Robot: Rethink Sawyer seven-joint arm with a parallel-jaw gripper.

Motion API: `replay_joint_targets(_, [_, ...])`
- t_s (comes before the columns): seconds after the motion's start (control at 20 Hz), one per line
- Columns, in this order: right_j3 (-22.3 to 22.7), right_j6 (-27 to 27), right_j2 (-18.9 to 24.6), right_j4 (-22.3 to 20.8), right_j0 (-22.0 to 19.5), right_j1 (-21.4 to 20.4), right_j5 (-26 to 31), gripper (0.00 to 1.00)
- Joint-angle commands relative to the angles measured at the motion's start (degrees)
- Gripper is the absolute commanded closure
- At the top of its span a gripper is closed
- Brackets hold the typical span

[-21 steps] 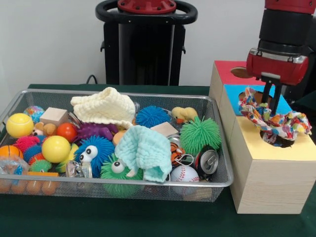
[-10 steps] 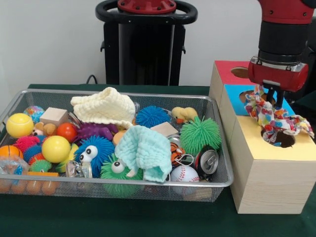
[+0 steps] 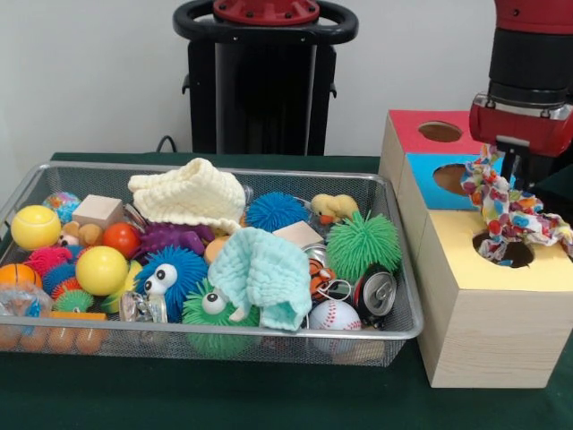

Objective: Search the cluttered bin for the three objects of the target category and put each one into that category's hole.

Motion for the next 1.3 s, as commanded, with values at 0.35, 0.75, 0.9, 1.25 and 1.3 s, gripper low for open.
replay_joint_targets(0.35, [-9.6,14.33,-8.15,-1.01,1.28,4.92,6.01,1.0])
replay_joint_targets(0.75, [-10.83,8.2,-7.01,-2.95,-1.74,6.7,-6.51,1.0])
replay_joint_targets(0.9, [-9.83,8.08,-6.16,-3.02,-2.04,6.34,-7.98,1.0])
replay_joint_targets(1.25, [-7.3,8.85,-3.47,-2.6,-2.53,6.72,-12.78,1.0])
replay_joint_targets(1.3, [-7.3,8.99,-3.68,-2.45,-2.26,6.92,-12.75,1.0])
